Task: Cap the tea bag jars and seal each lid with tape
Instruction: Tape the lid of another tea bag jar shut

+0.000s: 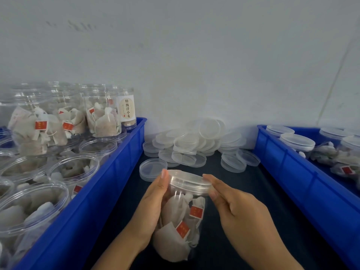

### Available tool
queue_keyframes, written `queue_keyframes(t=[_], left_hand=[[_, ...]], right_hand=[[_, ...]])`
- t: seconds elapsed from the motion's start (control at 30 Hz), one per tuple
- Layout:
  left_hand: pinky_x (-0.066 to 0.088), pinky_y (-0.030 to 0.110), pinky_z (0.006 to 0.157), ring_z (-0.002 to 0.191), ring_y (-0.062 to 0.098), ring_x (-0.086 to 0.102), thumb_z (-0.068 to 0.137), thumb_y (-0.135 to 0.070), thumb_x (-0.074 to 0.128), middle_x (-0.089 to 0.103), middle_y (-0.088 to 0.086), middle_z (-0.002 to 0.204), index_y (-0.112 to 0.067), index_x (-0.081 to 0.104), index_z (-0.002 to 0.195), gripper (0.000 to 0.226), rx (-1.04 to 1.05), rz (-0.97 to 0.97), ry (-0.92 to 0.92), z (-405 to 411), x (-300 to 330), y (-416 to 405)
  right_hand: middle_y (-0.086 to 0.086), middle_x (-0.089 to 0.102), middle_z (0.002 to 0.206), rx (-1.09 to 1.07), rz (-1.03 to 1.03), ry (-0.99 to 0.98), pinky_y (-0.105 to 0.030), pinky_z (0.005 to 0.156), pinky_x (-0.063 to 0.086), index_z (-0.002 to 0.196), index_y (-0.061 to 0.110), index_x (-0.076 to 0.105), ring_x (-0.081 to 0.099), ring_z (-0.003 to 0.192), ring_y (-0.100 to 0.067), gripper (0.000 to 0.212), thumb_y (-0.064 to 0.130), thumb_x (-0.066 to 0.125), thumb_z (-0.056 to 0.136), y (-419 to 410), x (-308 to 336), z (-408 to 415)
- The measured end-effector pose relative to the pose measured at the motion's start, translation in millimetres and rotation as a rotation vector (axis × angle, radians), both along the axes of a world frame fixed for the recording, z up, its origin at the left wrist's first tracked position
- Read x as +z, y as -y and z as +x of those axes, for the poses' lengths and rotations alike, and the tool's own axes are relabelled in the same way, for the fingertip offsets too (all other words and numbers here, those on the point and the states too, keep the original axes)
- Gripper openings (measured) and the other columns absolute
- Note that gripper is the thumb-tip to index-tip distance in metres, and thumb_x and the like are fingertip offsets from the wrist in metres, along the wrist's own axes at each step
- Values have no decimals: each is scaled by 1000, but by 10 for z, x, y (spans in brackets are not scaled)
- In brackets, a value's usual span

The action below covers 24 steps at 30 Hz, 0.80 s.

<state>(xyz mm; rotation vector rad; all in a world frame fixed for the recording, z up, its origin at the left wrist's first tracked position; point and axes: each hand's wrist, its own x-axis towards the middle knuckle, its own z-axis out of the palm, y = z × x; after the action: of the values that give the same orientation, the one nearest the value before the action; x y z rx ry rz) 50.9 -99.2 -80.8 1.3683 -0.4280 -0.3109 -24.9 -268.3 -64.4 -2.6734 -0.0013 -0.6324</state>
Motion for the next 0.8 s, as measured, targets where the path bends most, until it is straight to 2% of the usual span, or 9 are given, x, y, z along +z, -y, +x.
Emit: queue_keyframes(t=[0.1, 0.17, 0.2, 0.33, 0.4, 0.57, 0.67, 0.73, 0.8], left_hand=[[51, 16, 78, 91, 1, 67, 86, -55, 31, 73, -2, 96, -19, 66, 108, 55, 362, 122, 263, -57, -48, 93], [43, 3, 78, 93, -14, 58, 87, -53, 26, 64, -11, 104, -23, 63, 110, 53, 651, 271, 520, -140, -2, 140], [42, 1, 77, 96, -14, 56, 87, -54, 24, 59, -13, 110, -28, 58, 118, 53, 682, 329, 560, -184, 13, 169], [44, 27, 96, 118, 4, 51, 57, -85, 40, 44, -20, 135, -40, 20, 148, 104, 555, 463, 365, -306, 27, 260], [44, 25, 91, 111, -1, 53, 41, -87, 52, 52, -24, 125, -43, 27, 143, 113, 537, 433, 316, -274, 27, 251], [40, 12, 69, 87, -8, 58, 33, -80, 64, 59, -25, 96, -42, 45, 124, 101, 506, 317, 249, -163, -2, 164], [45, 15, 73, 88, -9, 61, 36, -79, 72, 63, -22, 99, -42, 49, 121, 95, 508, 256, 266, -125, -28, 93], [49, 20, 78, 92, -5, 62, 36, -81, 74, 64, -21, 101, -43, 49, 119, 95, 510, 252, 288, -99, -39, 49], [50, 21, 79, 92, -3, 62, 34, -79, 74, 65, -20, 100, -42, 51, 116, 92, 511, 246, 306, -79, -34, 28]], right_hand=[[16, 47, 74, -31, -10, 15, -13, 64, 42, 143, 53, 19, 51, 71, 2, 46, 49, 23, 98, -43, -5, -1], [18, 46, 76, -52, -5, 26, -14, 68, 43, 143, 54, 17, 50, 73, 1, 46, 50, 21, 98, -90, -6, 4], [19, 45, 77, -61, -2, 30, -15, 69, 43, 143, 54, 16, 50, 74, 1, 46, 51, 21, 97, -114, -4, 9], [18, 40, 75, -59, -42, 64, -14, 63, 34, 145, 53, 14, 43, 67, 2, 50, 53, 15, 95, -159, -17, -4], [18, 40, 77, -46, -58, 61, -14, 66, 36, 145, 52, 15, 44, 68, 0, 53, 52, 13, 93, -156, -14, -25], [22, 49, 93, -34, -51, -5, -14, 73, 40, 145, 53, 2, 50, 82, 3, 51, 52, 10, 95, -154, 2, -8], [15, 62, 83, -30, 223, -110, -18, 73, 46, 135, 49, 22, 59, 78, 1, 53, 67, 19, 85, -103, 29, -21], [11, 62, 76, -50, 319, -251, -23, 73, 50, 111, 41, 43, 60, 71, -1, 56, 76, 21, 73, -105, 73, -15], [12, 59, 68, -54, 339, -334, -23, 68, 49, 92, 31, 56, 56, 62, 0, 51, 71, 26, 80, -110, 79, 3]])
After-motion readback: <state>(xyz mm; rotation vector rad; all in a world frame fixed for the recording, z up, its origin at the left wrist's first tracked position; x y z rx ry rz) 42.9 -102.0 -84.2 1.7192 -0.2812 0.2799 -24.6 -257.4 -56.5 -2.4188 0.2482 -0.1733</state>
